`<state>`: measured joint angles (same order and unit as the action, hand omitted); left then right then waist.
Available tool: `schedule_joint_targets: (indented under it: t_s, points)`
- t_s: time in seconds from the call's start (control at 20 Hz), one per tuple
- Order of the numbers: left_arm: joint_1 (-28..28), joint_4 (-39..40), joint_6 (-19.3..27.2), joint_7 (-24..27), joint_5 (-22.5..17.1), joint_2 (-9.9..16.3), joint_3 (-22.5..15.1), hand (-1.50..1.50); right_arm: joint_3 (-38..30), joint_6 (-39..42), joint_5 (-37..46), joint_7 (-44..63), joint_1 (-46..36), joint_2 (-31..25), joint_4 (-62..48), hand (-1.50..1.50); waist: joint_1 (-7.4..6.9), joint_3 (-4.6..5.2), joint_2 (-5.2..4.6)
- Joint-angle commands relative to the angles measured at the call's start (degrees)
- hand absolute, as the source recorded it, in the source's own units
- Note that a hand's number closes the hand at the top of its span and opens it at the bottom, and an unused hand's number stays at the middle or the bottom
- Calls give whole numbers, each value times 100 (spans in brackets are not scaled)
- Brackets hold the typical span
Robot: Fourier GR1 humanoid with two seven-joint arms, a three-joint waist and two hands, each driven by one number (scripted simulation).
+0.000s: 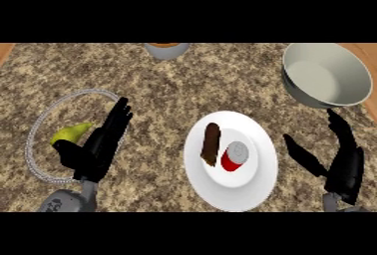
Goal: Pick the can from the plate and place it in the bowl
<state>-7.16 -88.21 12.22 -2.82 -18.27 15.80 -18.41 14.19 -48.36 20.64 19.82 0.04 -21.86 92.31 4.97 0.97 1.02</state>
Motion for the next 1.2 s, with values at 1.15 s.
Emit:
schedule_joint_targets:
  t_s: [1.15]
  points:
    - [-273,-42,-565,-197,-423,1,69,0,387,3832,3949,6528,-400,1883,234,-150,-483,-32,-99]
